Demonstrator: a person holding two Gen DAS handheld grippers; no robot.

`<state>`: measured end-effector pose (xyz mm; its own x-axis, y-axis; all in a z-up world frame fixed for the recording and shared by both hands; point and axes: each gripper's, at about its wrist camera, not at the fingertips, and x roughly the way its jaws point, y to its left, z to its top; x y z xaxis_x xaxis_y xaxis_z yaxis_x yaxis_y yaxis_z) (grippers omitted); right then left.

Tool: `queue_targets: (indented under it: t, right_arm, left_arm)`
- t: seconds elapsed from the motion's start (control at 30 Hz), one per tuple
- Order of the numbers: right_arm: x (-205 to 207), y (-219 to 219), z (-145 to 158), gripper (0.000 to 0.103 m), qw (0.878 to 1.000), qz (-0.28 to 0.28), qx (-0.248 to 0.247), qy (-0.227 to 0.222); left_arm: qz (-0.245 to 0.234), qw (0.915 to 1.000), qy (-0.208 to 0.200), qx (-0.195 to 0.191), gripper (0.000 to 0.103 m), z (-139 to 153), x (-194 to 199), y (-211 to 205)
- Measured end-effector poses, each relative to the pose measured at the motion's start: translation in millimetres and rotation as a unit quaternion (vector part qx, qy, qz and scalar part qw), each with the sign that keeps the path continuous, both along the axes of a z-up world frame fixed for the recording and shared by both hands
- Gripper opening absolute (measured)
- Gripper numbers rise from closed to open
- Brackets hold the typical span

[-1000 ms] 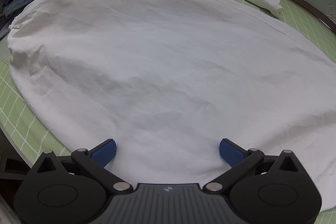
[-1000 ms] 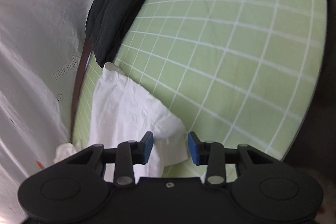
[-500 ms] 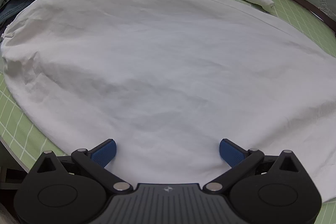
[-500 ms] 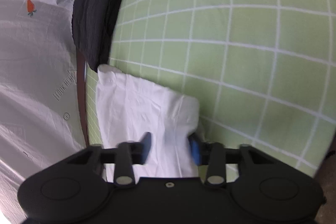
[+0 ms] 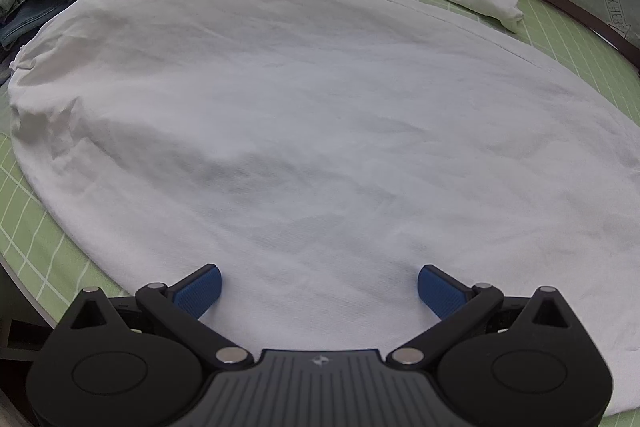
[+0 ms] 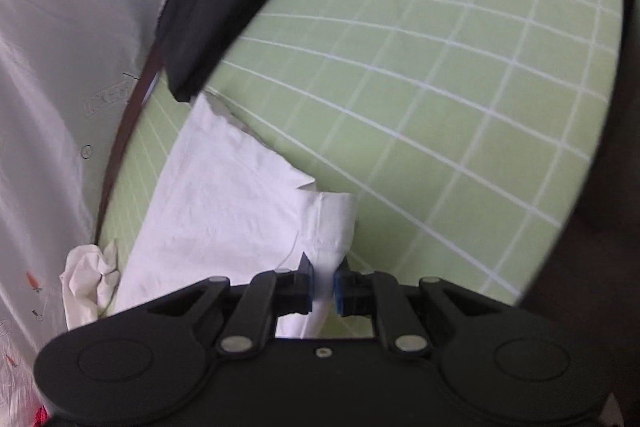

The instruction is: Fold clothes

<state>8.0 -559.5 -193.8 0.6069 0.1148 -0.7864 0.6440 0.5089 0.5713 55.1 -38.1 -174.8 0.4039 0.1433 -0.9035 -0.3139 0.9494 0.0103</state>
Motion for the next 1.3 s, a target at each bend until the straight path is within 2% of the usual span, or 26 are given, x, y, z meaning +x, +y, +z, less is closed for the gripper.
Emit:
queue_targets:
  t: [0.1,0.23,0.27,0.3,0.37,0.43,0.5,0.63,0.7,0.87,0.97,1.03,1.1,1.2,1.27,1.3]
  right_arm:
    - [6,5,3,0.016,0.999,0.024,-0.036,0.019]
    - [16,20,9,0.034,0.991,0.055,-0.109,0.056]
    - [19,24,11,0.047,0.988,0.061,-0.127,0.065]
    - [22,27,12,0.064,0.984,0.067,-0.144,0.073]
    - [28,37,16,0.074,0.977,0.078,-0.180,0.088]
    - [38,49,21,0.079,0.969,0.084,-0.213,0.094]
    - [48,62,25,0.095,0.960,0.091,-0.247,0.100]
    - [65,99,38,0.097,0.934,0.089,-0.327,0.110]
    - [71,121,43,0.099,0.929,0.085,-0.345,0.104]
    - [85,187,47,0.099,0.921,0.096,-0.366,0.099]
    - [89,234,45,0.099,0.926,0.108,-0.349,0.096]
    - [93,267,40,0.099,0.923,0.118,-0.352,0.096]
    - [97,298,34,0.099,0.922,0.124,-0.353,0.097]
    - [102,339,25,0.099,0.927,0.113,-0.344,0.100]
    - [105,362,22,0.099,0.929,0.104,-0.340,0.103]
    - [108,372,21,0.099,0.929,0.102,-0.339,0.104]
  left_arm:
    - [0.000,1.0000,-0.004,0.002,0.103,0,-1,-1]
    - [-0.004,1.0000,-0.003,0.000,0.103,-1,0,1]
    - [-0.005,1.0000,-0.003,-0.002,0.103,0,0,2]
    - [-0.007,0.9999,-0.004,-0.006,0.103,0,-1,4]
    - [0.005,0.9995,-0.012,-0.028,0.103,3,-8,15]
    - [0.028,0.9977,-0.027,-0.056,0.103,9,-18,32]
    - [0.056,0.9949,-0.048,-0.068,0.103,18,-29,53]
    - [0.119,0.9864,-0.093,-0.064,0.103,38,-53,109]
    - [0.151,0.9809,-0.106,-0.062,0.103,43,-62,140]
    - [0.197,0.9700,-0.132,-0.055,0.103,61,-64,235]
    - [0.201,0.9678,-0.145,-0.046,0.102,67,-47,284]
    - [0.203,0.9663,-0.154,-0.039,0.102,70,-36,317]
    - [0.187,0.9685,-0.160,-0.038,0.100,72,-20,339]
    - [0.148,0.9712,-0.173,-0.072,0.088,73,13,373]
    - [0.128,0.9717,-0.176,-0.092,0.076,74,33,392]
    - [0.115,0.9723,-0.177,-0.100,0.075,75,46,400]
